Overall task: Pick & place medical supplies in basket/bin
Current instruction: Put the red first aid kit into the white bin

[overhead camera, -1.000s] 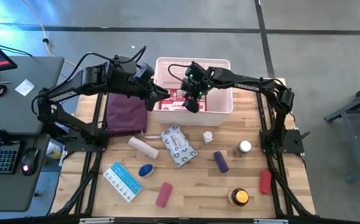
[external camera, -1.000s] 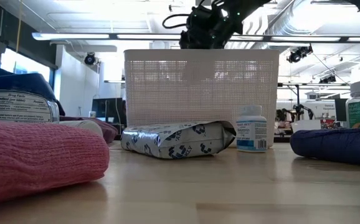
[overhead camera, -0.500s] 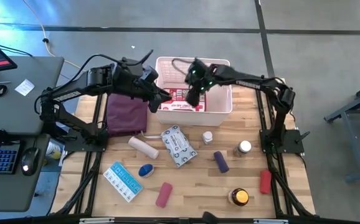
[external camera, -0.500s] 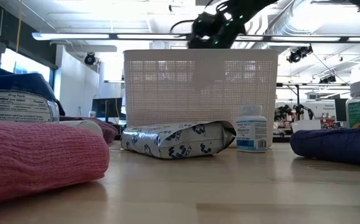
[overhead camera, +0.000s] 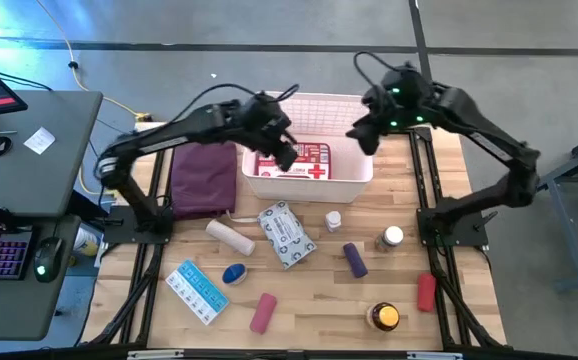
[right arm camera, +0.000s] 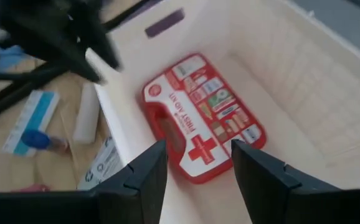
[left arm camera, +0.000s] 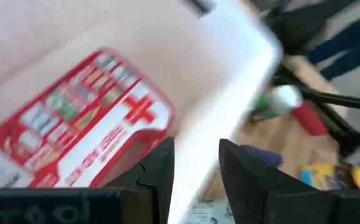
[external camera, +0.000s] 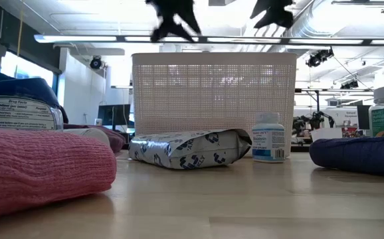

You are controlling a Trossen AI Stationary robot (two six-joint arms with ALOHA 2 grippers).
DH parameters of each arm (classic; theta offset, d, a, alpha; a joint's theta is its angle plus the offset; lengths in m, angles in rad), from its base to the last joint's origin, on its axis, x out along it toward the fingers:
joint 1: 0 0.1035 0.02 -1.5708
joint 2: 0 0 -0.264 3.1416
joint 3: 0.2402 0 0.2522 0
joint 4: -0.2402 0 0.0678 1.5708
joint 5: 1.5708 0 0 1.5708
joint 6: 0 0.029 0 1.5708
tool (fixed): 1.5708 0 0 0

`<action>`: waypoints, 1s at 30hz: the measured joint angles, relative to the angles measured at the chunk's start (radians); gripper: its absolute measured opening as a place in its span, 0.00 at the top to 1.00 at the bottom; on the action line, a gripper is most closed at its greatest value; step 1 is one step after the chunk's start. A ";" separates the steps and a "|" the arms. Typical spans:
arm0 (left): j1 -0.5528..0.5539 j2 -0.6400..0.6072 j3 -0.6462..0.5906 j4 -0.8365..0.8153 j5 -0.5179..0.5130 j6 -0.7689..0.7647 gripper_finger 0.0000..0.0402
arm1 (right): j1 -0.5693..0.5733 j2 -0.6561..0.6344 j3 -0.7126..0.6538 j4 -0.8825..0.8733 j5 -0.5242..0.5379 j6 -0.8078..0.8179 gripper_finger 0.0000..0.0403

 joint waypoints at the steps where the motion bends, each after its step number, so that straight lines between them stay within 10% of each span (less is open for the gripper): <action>1: 0.013 0.023 0.000 0.002 0.016 -0.001 0.60 | 0.002 -0.018 -0.002 0.000 0.015 0.005 0.58; 21: 0.078 0.257 0.386 -0.192 -0.085 0.450 0.92 | 0.005 -0.092 -0.002 0.042 0.160 0.055 0.58; 30: 0.140 0.407 0.381 -0.358 -0.018 0.662 0.88 | 0.004 -0.047 -0.002 0.114 0.182 0.117 0.59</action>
